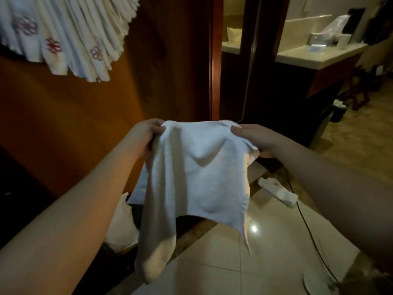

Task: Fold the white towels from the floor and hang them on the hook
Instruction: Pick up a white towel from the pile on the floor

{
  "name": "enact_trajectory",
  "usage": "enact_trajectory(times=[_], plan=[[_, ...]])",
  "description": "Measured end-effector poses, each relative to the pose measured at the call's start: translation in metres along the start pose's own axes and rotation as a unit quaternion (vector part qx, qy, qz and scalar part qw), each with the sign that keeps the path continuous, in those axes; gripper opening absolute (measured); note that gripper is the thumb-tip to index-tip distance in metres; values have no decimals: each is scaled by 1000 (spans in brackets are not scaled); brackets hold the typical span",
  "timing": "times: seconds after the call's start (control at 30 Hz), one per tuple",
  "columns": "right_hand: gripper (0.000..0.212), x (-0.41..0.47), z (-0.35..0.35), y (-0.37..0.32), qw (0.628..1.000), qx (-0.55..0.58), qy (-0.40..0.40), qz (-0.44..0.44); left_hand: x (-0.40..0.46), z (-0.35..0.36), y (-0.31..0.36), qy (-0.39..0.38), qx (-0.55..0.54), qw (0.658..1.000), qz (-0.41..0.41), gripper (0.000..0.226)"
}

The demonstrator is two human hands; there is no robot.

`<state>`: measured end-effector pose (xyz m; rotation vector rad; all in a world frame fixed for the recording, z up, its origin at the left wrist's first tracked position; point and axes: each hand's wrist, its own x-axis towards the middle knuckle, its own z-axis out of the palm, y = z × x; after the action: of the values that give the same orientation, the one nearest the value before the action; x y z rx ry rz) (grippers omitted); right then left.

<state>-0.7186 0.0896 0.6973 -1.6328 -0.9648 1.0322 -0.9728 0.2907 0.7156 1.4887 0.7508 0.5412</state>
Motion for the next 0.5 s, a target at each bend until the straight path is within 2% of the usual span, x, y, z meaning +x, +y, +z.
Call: enact_trajectory(times=[0.13, 0.23, 0.3, 0.37, 0.43, 0.5], plan=[[45, 4, 44, -43, 998, 54, -27, -10, -39, -10, -6, 11, 117, 993, 22, 22], [56, 7, 74, -67, 995, 97, -28, -13, -65, -7, -9, 5, 215, 975, 61, 18], [55, 9, 89, -77, 990, 137, -40, 0, -84, 0, -6, 13, 222, 968, 118, 18], [47, 9, 103, -85, 990, 128, -59, 25, -104, 7, 7, 30, 213, 956, 200, 19], [39, 8, 115, -89, 989, 107, -80, 61, -120, 11, 22, 25, 262, 921, 287, 22], [28, 6, 124, -93, 987, 94, -108, 77, -130, 13, 37, -4, 346, 875, 339, 27]])
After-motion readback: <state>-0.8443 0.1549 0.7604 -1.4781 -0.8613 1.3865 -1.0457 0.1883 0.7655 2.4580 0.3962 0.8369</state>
